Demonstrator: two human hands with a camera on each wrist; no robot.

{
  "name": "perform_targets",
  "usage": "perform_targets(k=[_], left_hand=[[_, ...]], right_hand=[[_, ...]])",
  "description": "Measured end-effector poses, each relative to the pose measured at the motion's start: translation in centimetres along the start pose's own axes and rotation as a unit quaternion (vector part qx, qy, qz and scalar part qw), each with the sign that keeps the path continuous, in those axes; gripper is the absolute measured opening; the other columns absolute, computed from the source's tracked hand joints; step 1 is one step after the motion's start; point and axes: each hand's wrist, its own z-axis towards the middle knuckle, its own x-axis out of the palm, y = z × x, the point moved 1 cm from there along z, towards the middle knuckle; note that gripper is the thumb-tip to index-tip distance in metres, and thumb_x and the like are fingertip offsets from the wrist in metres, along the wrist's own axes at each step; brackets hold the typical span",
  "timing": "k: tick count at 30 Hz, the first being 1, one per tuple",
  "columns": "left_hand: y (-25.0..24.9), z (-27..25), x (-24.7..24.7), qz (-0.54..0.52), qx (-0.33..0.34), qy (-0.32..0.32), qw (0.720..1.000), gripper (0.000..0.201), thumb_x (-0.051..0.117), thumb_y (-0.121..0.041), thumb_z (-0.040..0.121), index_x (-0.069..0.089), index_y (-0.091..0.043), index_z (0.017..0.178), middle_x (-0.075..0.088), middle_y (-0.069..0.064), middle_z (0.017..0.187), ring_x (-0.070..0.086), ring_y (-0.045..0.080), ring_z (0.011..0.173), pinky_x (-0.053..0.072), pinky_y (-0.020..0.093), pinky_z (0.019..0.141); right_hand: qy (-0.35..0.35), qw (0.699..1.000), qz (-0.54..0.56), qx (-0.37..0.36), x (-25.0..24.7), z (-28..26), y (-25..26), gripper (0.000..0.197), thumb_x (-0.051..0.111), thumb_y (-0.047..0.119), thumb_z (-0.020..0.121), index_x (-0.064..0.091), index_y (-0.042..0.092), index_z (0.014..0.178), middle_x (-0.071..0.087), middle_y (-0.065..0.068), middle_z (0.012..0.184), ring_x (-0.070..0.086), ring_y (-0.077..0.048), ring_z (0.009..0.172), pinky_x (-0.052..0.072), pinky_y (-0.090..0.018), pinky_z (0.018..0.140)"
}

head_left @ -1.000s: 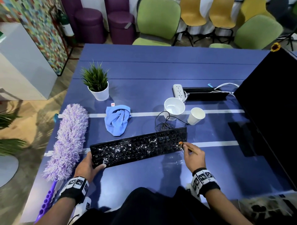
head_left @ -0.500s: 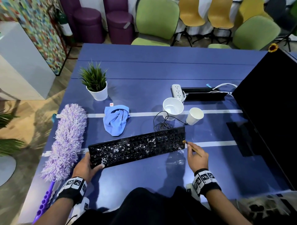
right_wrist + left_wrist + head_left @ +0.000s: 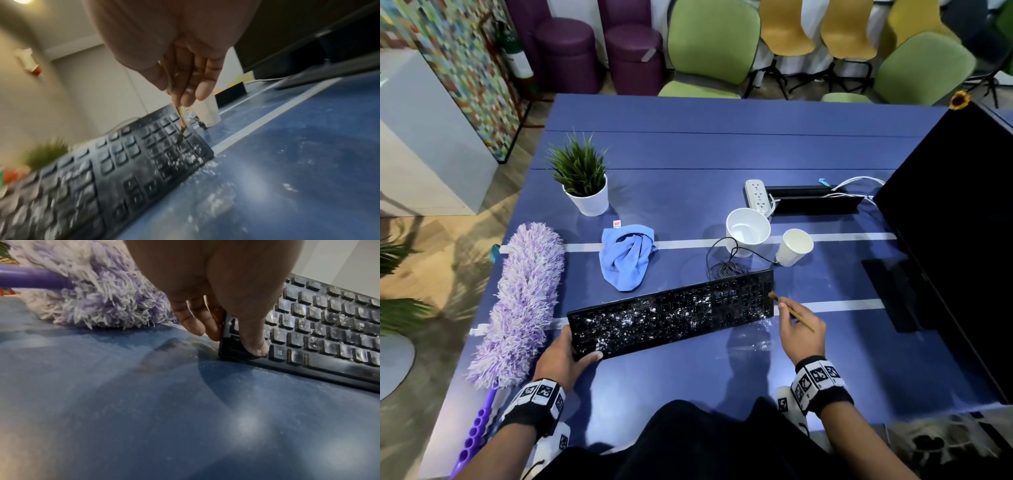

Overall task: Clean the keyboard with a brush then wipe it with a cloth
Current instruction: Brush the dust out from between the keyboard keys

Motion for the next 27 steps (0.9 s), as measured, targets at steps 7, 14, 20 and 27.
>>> perform_targets(k=[7, 14, 20, 27], left_hand=[[0.1, 0.1, 0.0, -0.004, 0.002, 0.002, 1.000, 0.068, 0.084, -0.032, 0.066, 0.044, -0.017, 0.118, 0.070, 0.012, 0.101, 0.067, 0.033, 0.090, 0.050, 0.038, 0.078], [0.4, 0.3, -0.1, -0.002, 0.004, 0.017, 1.000, 0.073, 0.084, -0.035, 0.065, 0.042, -0.017, 0.122, 0.070, 0.013, 0.105, 0.067, 0.032, 0.093, 0.053, 0.039, 0.081], [0.3, 0.7, -0.2, -0.001, 0.007, 0.026, 1.000, 0.079, 0.085, -0.035, 0.064, 0.043, -0.015, 0.128, 0.069, 0.015, 0.109, 0.066, 0.033, 0.098, 0.051, 0.040, 0.086], [0.5, 0.7, 0.0, 0.006, 0.001, 0.030, 1.000, 0.082, 0.084, -0.034, 0.066, 0.041, -0.014, 0.132, 0.070, 0.017, 0.108, 0.066, 0.034, 0.099, 0.050, 0.038, 0.083]], right_hand=[[0.084, 0.996, 0.005, 0.012, 1.2, -0.6, 0.8, 0.011, 0.068, 0.009, 0.086, 0.076, 0.013, 0.092, 0.073, 0.001, 0.086, 0.062, 0.015, 0.076, 0.045, -0.001, 0.071], [0.050, 0.998, 0.017, 0.045, 1.1, 0.1, -0.1, 0.012, 0.067, 0.009, 0.086, 0.076, 0.014, 0.091, 0.075, 0.000, 0.089, 0.068, -0.005, 0.077, 0.053, -0.015, 0.077], [0.037, 0.999, 0.015, 0.029, 1.1, 0.0, 0.0, 0.012, 0.066, 0.015, 0.087, 0.076, 0.015, 0.095, 0.074, -0.001, 0.090, 0.069, -0.010, 0.081, 0.055, -0.024, 0.079], [0.088, 0.995, -0.019, 0.042, 1.3, -0.6, -0.3, 0.010, 0.067, 0.007, 0.084, 0.076, 0.009, 0.088, 0.075, -0.002, 0.084, 0.064, 0.010, 0.075, 0.045, 0.000, 0.074]])
